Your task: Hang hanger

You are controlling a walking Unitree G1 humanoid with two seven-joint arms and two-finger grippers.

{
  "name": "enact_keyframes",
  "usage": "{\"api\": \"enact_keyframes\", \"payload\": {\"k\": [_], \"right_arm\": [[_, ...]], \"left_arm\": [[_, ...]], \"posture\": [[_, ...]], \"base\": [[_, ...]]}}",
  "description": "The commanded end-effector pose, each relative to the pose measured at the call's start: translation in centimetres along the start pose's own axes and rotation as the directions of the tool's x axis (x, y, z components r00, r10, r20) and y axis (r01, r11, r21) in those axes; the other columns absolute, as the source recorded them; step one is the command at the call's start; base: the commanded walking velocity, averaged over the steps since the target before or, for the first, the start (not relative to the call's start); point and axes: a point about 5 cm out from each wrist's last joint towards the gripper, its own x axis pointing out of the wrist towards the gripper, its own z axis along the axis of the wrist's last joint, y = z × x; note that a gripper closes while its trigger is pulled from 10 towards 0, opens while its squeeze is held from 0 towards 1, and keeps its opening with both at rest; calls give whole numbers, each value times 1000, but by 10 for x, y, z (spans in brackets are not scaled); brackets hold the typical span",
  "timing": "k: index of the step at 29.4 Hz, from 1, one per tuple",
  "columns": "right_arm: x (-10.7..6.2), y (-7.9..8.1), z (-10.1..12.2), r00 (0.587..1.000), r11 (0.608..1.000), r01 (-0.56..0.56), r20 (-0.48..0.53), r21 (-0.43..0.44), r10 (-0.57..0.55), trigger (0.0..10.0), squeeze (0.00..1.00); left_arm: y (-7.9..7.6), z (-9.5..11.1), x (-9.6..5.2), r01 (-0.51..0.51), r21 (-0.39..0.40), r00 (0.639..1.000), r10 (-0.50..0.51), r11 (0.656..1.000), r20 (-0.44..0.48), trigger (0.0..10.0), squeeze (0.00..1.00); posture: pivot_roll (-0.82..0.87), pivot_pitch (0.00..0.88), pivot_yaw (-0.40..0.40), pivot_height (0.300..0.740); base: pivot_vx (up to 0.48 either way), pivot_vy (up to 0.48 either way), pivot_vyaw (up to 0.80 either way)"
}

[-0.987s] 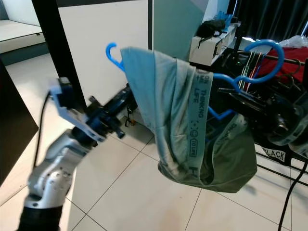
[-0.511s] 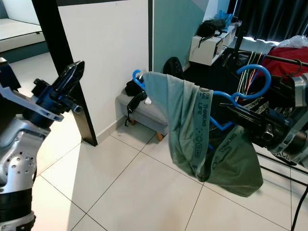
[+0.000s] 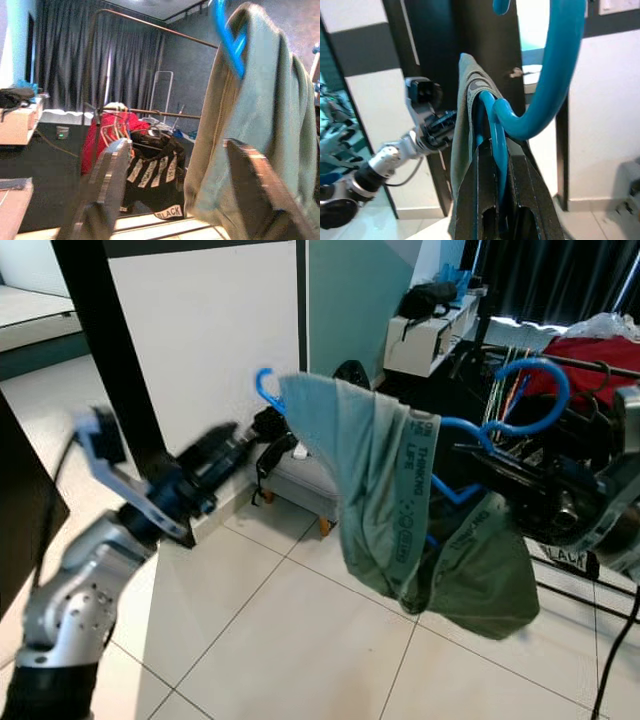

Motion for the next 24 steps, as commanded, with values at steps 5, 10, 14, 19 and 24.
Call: {"api": "enact_keyframes", "payload": {"k": [5, 10, 14, 19, 24], "right_arm": [[4, 8, 11, 997, 997, -69, 41, -21, 69, 0, 0], [4, 8, 11, 996, 997, -79, 41, -21, 79, 0, 0], [4, 7, 11, 996, 996, -82, 38, -20, 83, 0, 0], [4, 8, 11, 996, 996, -86, 34, -11, 87, 0, 0], [6, 9, 2, 995, 995, -95, 23, 20, 94, 0, 0]], "left_arm": [[-2, 7, -3, 53, 19, 999, -53, 998, -9, 10000, 1000], [-4, 9, 0, 61, 27, 998, -61, 998, 8, 10000, 1000], [-9, 12, 3, 66, 51, 997, -67, 997, 31, 10000, 0], [-19, 15, 7, 134, 29, 990, -136, 991, 49, 10000, 0], [-32, 15, 14, 219, 8, 974, -219, 976, 59, 10000, 0]], "posture": [[-79, 0, -46, 740], [-79, 0, -46, 740], [-82, 0, -50, 740], [-82, 0, -53, 740], [-82, 0, -52, 740]], "base": [[0, 0, 0], [0, 0, 0], [0, 0, 0], [0, 0, 0], [0, 0, 0]]}}
